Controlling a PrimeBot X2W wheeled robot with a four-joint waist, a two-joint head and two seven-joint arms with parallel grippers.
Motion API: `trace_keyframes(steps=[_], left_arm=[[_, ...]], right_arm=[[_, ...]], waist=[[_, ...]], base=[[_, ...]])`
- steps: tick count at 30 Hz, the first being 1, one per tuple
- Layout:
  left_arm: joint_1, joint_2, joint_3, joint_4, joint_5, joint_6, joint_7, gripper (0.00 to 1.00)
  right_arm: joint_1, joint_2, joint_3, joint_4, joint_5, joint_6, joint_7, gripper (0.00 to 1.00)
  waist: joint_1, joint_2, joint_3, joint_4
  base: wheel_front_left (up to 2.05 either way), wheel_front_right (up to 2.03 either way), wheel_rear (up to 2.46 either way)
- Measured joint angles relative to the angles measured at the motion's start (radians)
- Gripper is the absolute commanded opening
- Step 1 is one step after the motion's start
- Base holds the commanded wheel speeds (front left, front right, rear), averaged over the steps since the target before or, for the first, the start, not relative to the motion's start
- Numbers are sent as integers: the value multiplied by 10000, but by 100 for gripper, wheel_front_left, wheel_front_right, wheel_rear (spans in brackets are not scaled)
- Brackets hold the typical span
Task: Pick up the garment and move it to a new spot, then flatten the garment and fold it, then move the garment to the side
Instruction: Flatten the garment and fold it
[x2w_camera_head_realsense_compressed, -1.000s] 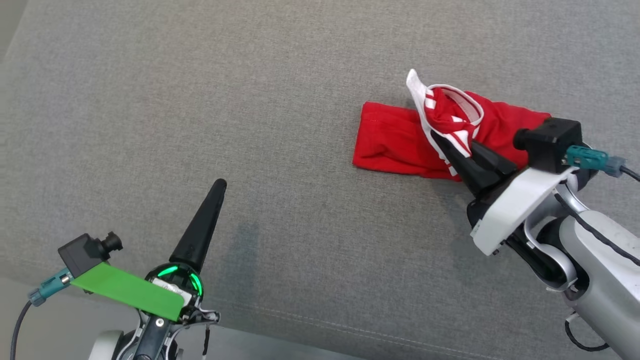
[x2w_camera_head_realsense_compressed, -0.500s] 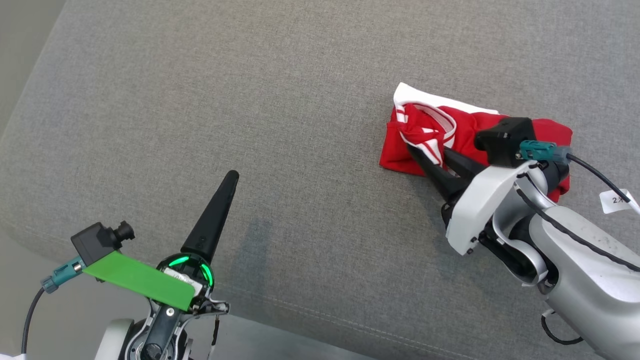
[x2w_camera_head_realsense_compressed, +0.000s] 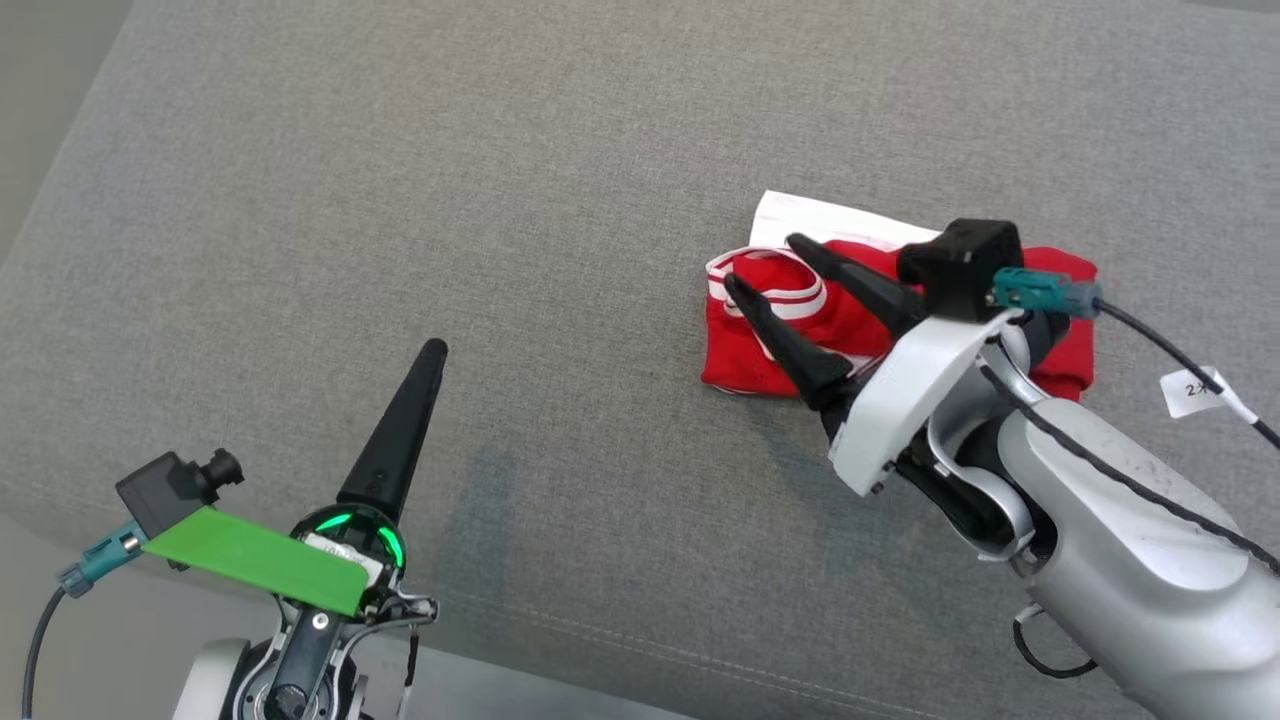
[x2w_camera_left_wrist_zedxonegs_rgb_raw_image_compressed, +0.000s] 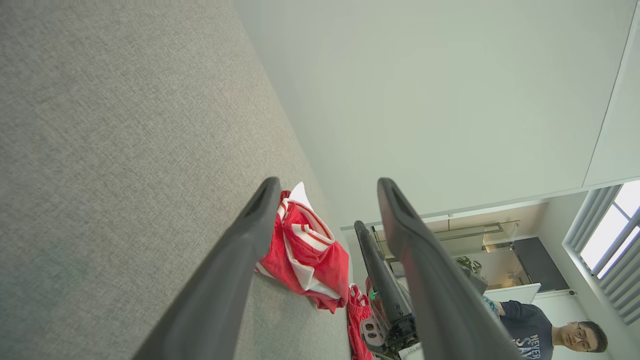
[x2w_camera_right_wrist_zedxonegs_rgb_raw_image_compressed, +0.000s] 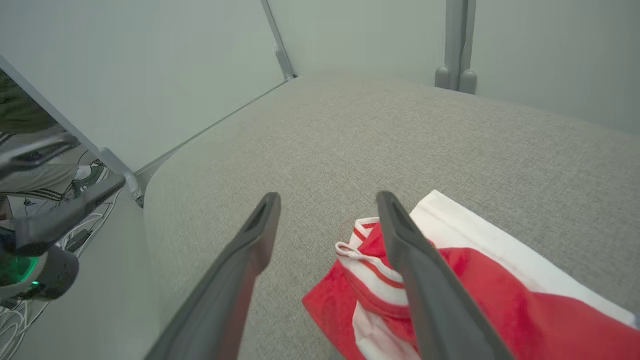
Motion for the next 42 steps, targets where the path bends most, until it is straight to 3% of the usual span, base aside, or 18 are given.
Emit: trace_keyframes(steps=[7, 16, 22, 34, 42], left_arm=[[47, 224, 219, -17, 77, 0, -86, 100], [625, 911, 508, -215, 907, 2, -249, 100], [677, 1221, 433, -303, 1981, 96, -453, 100], [-170, 1708, -1308, -359, 4629, 151, -140, 100], [-1484, 1561, -1925, 148, 5242, 351, 217, 100]], right_arm=[[647, 608, -1588, -215, 1590, -240, -978, 100], [2626, 748, -3384, 245, 3653, -376, -1636, 100], [3090, 594, -3661, 487, 3768, -376, -1893, 100], [3154, 660, -3252, 190, 3475, -257, -2182, 100], [3160, 621, -3149, -50, 3246, -90, -2410, 100]], waist=[[0, 0, -310, -514], [0, 0, -632, -1440], [0, 0, -772, -1979], [1, 0, -646, -2921], [1, 0, -406, -3595]], base=[[0, 0, 0], [0, 0, 0], [0, 0, 0], [0, 0, 0], [0, 0, 0]])
